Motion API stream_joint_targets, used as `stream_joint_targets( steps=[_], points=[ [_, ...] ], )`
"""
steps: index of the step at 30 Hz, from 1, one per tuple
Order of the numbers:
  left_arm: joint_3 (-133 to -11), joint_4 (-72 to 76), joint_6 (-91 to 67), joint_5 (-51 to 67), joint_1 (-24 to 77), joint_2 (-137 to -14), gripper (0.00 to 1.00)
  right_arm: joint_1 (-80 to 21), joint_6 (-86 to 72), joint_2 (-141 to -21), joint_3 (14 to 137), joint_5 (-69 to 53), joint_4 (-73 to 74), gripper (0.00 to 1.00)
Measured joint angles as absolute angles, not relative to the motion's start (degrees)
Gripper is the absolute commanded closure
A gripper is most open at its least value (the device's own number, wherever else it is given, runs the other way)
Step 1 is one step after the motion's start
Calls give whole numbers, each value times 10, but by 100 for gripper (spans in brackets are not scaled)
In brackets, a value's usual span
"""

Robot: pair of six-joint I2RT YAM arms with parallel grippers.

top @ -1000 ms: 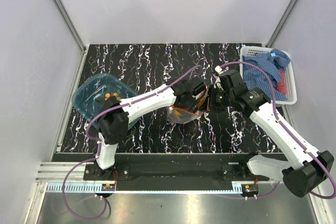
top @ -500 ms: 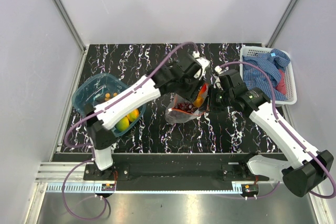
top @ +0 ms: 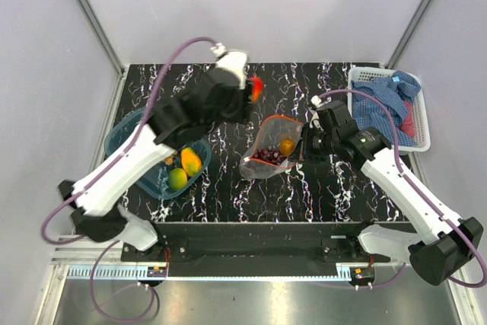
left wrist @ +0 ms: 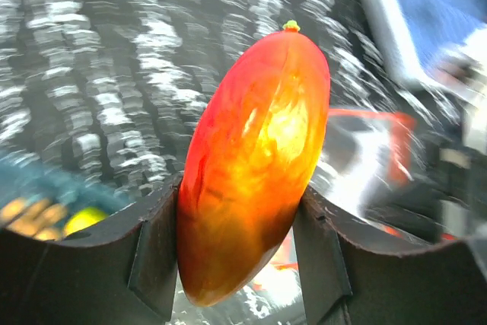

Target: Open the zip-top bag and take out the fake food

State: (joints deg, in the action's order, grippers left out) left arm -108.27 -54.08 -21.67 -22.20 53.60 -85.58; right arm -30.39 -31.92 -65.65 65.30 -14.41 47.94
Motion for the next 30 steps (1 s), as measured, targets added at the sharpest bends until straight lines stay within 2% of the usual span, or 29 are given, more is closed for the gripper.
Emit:
stream_joint_targets(
  steps=[5,9,16,19,25,28,30],
  points=[
    [-958,-527,-263,-398,505,-760,94,-304,-319,-656,653,-144,479,100],
    [-857,-534,-322,-450,423,-731,94,-304,-319,-656,653,-144,479,100],
    [-719,-595,-486,-387,189,-729,94,-304,-319,-656,652,-144,479,100],
    [-674,-612,-545,-338,128,-732,94,-304,-319,-657,652,-144,479,100],
    [-623,-630,-630,-274,100,-768,87,-304,-319,-659,652,-144,479,100],
    [-605,-628,-664,-262,99,-783,80,-304,-319,-659,652,-144,479,100],
    [-593,-625,-675,-258,96,-790,72,-304,-319,-659,652,-144,479,100]
  ],
)
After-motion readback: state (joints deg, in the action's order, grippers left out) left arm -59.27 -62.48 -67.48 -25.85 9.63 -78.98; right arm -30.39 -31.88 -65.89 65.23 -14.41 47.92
